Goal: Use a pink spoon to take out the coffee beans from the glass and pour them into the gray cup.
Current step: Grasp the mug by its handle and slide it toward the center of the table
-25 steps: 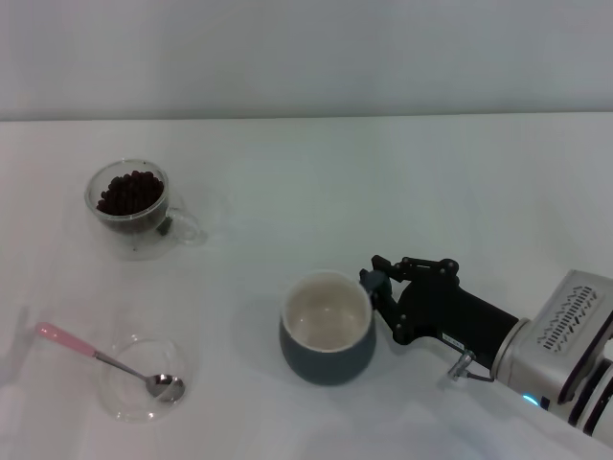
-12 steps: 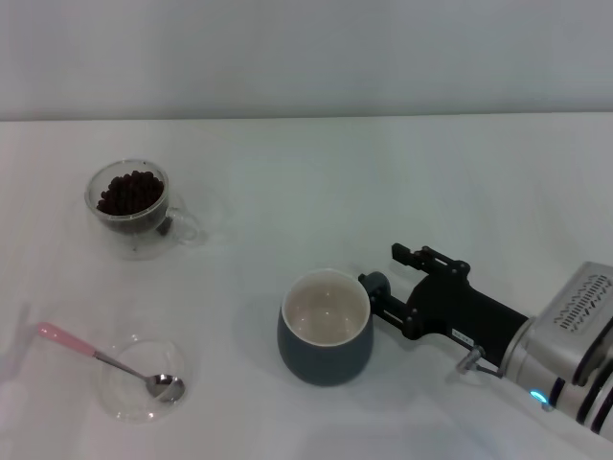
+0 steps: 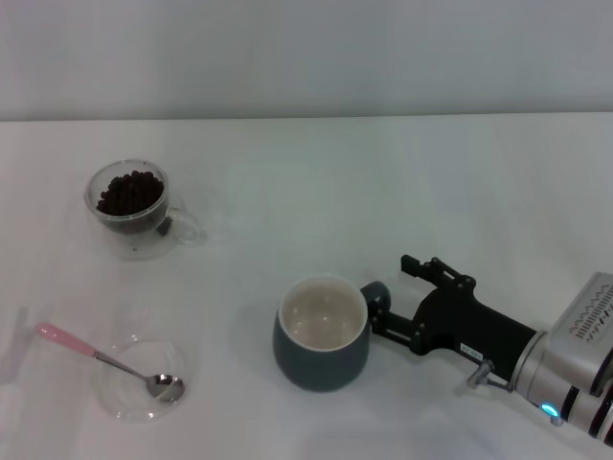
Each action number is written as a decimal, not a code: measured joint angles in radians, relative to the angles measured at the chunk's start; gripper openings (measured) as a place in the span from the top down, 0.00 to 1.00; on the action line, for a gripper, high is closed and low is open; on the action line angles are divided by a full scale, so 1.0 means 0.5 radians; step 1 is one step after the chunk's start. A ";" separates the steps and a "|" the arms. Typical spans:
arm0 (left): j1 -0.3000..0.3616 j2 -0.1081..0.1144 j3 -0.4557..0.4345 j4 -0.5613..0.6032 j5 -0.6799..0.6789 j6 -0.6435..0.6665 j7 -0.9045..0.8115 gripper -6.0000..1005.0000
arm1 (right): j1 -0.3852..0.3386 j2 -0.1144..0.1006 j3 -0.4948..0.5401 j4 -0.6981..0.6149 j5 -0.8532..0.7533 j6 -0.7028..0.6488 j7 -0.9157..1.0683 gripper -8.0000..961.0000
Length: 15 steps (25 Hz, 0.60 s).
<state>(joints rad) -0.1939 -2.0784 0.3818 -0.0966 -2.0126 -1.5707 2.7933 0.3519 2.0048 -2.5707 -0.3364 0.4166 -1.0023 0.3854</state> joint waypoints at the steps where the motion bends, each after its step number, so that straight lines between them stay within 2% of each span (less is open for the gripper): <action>1: 0.002 0.000 0.002 0.000 0.000 0.000 0.000 0.13 | -0.001 -0.001 0.000 0.002 -0.025 -0.018 0.020 0.09; 10: 0.015 -0.003 0.005 -0.015 0.005 0.000 0.000 0.13 | 0.014 -0.005 0.010 0.264 -0.209 -0.325 0.326 0.09; 15: 0.018 -0.005 0.009 -0.018 0.019 -0.014 0.000 0.13 | 0.014 -0.038 0.004 0.354 -0.261 -0.401 0.425 0.09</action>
<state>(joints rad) -0.1847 -2.0810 0.3863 -0.1056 -2.0033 -1.5778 2.7933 0.3589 1.9856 -2.5687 -0.1592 0.2860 -1.2030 0.5981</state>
